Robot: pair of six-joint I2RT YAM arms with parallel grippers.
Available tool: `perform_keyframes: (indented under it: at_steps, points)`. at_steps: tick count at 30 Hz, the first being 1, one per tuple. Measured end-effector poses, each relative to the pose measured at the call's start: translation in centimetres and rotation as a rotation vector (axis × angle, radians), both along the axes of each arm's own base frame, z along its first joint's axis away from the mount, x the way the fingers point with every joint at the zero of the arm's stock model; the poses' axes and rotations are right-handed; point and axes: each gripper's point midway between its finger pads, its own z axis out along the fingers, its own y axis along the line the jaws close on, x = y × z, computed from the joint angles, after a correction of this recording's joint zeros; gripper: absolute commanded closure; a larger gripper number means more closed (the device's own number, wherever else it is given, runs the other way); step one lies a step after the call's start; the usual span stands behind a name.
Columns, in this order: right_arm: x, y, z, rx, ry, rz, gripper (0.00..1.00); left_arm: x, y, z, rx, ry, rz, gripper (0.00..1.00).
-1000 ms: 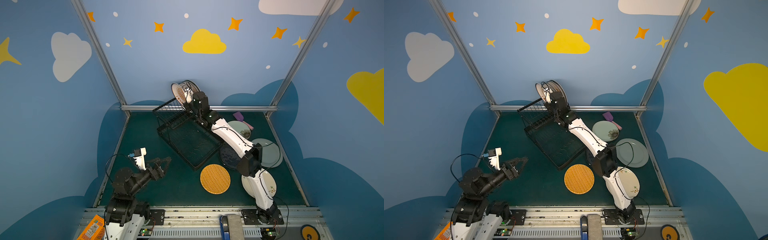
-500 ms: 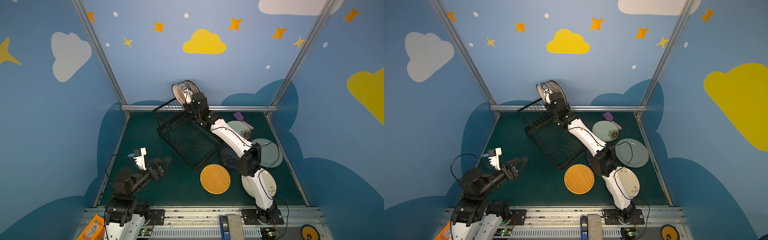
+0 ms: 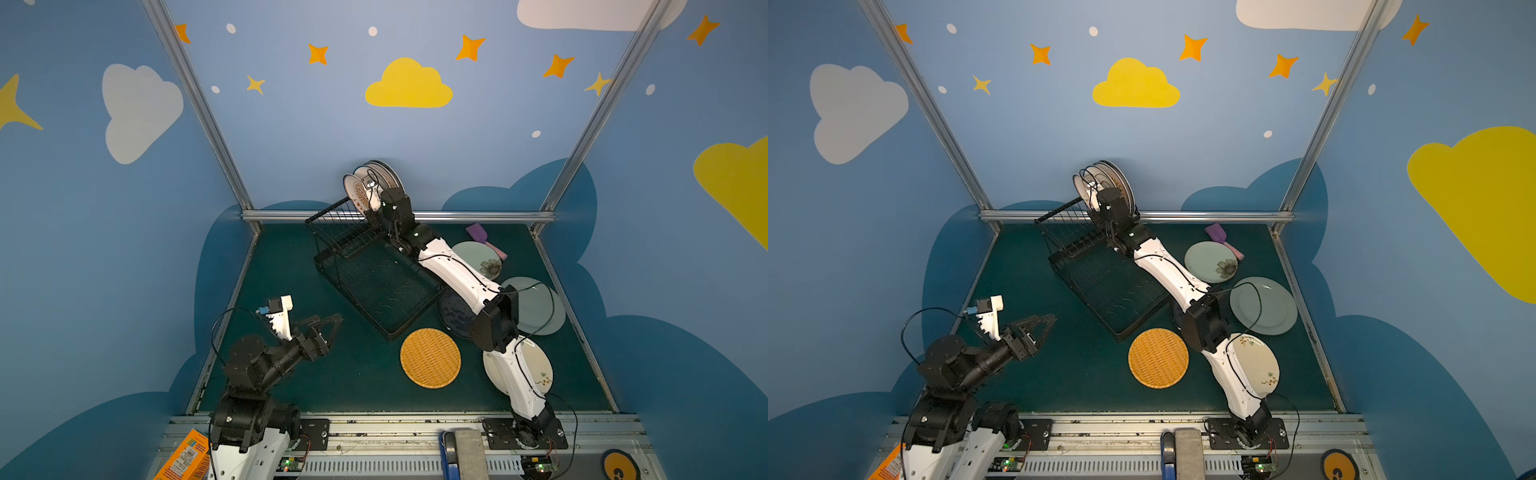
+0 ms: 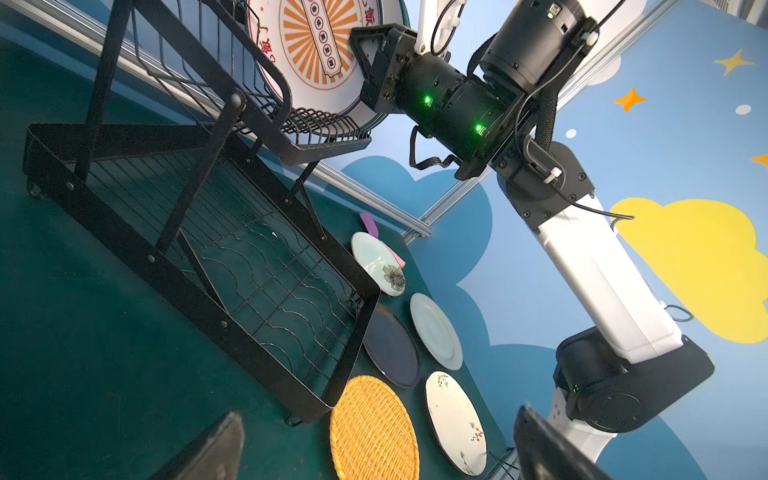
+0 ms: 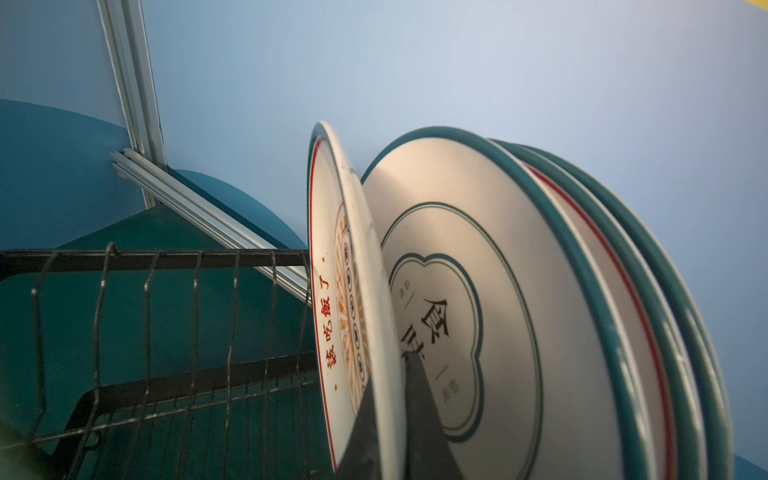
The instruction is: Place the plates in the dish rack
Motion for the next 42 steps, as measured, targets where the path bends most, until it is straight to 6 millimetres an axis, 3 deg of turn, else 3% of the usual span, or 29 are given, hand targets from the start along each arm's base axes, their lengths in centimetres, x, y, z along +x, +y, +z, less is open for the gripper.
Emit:
perform_keyframes:
  at_steps: [22,36,42]
  points:
    - [0.37,-0.59,-0.55,0.005,0.041,0.014,1.00,-0.02,-0.03,0.00,0.000,0.000,-0.002,0.00]
    - [-0.32,0.08,0.18,0.022,0.039,0.031,0.78,-0.03,-0.03,0.00,-0.001,0.000,-0.003,0.00]
    - [-0.59,0.38,0.36,0.024,0.037,0.040,0.77,-0.03,-0.04,0.00,-0.003,0.002,-0.003,0.00]
